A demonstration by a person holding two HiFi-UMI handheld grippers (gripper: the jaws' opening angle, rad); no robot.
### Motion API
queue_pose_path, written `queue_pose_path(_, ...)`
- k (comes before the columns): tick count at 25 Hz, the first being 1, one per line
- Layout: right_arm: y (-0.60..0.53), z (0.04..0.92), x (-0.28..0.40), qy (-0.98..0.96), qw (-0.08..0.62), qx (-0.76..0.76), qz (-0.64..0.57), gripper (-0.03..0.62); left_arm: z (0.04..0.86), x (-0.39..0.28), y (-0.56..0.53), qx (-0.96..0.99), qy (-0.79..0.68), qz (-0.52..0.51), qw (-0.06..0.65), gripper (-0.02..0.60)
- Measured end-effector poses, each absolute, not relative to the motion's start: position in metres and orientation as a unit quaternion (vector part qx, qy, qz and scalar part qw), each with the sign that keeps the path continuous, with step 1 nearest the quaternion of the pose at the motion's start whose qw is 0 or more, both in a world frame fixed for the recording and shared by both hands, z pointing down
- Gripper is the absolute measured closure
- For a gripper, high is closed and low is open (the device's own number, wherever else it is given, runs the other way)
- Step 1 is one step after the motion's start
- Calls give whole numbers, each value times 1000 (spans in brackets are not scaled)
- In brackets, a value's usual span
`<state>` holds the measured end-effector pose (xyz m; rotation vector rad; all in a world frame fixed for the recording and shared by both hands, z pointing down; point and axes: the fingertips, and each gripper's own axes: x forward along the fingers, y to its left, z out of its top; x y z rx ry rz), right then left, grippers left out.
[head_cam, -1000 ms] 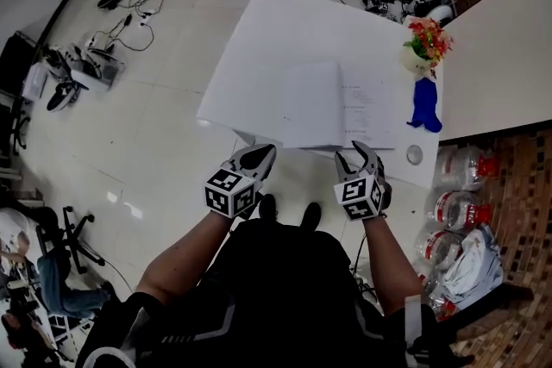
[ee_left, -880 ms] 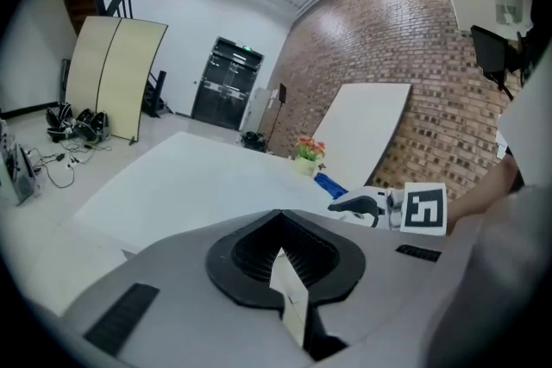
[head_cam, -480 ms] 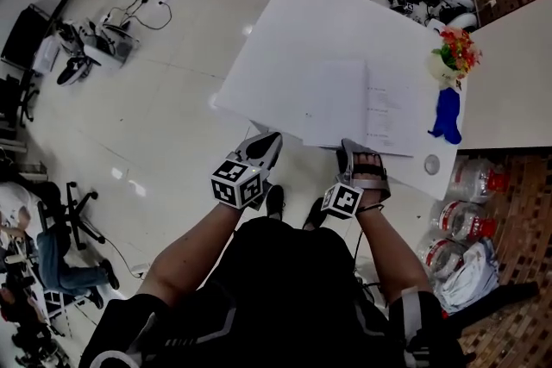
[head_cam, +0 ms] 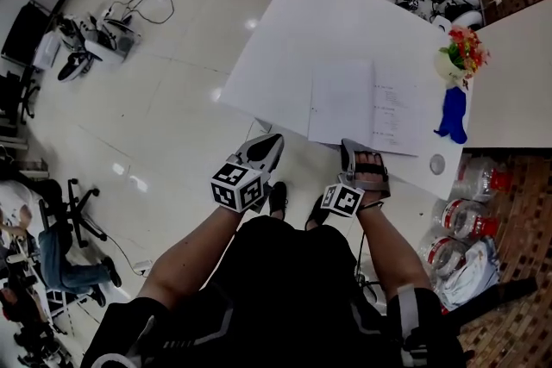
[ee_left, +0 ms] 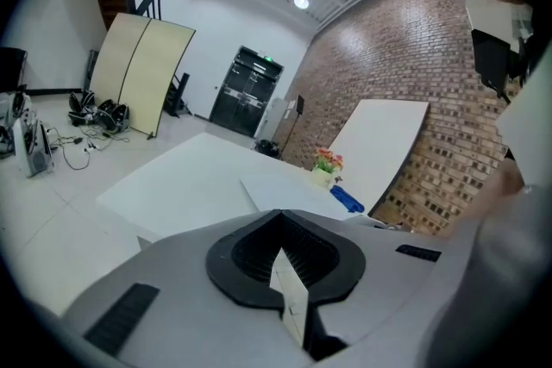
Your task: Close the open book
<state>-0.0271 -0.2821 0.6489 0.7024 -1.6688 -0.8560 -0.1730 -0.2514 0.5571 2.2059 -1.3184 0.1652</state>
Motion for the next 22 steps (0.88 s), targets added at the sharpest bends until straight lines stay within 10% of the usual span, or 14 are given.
queue_pose_path(10, -293, 583, 9, -792, 372, 470, -120, 591, 546, -155, -267, 844, -461, 64, 268, 586)
queue_pose_path(22, -296, 571, 143, -674, -100, 637, 361, 591, 533, -98, -280, 876, -403, 83, 252, 586)
